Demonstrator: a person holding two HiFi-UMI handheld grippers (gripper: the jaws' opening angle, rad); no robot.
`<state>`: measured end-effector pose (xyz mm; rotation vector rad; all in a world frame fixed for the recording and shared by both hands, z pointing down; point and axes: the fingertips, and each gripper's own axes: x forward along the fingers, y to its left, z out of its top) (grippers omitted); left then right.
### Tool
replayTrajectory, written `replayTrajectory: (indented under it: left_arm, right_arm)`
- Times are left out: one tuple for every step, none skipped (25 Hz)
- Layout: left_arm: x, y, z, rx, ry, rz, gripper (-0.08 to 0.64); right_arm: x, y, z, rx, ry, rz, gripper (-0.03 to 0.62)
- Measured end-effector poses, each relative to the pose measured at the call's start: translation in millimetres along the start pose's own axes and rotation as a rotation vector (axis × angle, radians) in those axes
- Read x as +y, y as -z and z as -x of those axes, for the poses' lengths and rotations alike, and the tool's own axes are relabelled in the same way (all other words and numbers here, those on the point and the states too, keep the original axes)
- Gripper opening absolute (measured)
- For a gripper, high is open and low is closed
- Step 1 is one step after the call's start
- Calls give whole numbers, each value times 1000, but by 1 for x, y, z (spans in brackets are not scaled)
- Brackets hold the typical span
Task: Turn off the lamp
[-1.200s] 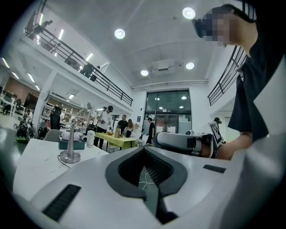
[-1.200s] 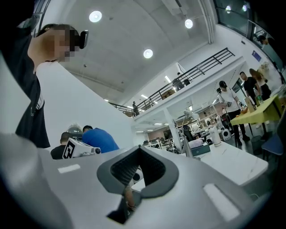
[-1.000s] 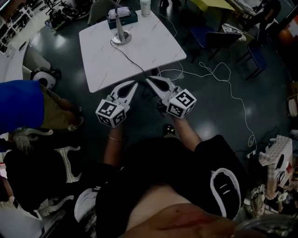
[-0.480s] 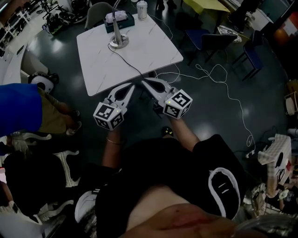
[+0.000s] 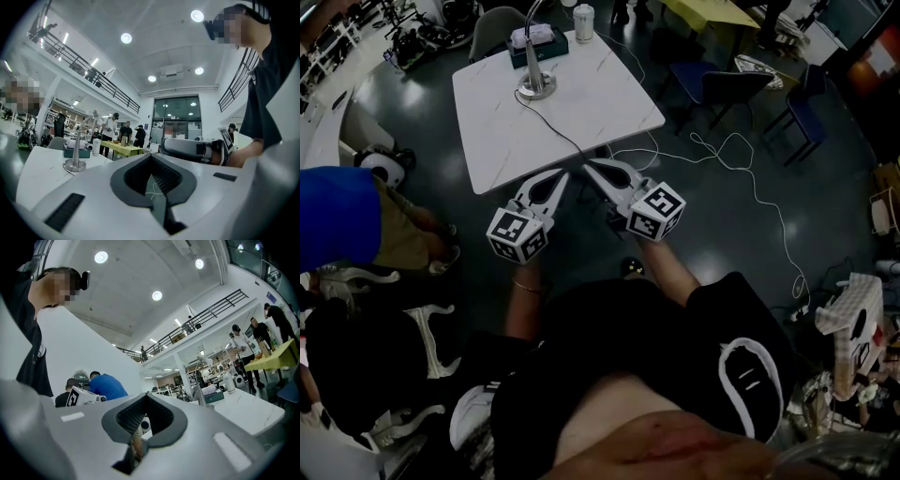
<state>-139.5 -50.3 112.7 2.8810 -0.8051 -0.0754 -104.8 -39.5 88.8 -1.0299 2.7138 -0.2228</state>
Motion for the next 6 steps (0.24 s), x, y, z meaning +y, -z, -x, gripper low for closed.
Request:
replayTrajectory:
  left_arm:
    - [-1,1,0,1,-2,-6,6]
    - [-3,2,-1,3,-1,-14,6]
    - [-5,3,-1,6,2,-21,6]
    - [-7,3,-2,10,7,-29,6]
    - [-10,4,-4,12,12,-36,6]
    - [-12,4,-5,15,18,-43,6]
  right_arm:
    - [0,0,2,0,0,-1,0]
    - [0,1,4,0,2,-2,0]
    - [-1,1,6,-1,4,-3,0]
    - [-1,1,8,-1,7,-4,0]
    - [-2,0,10,-2,11,-5,0]
    - [-3,0,12,-3,14,-5,0]
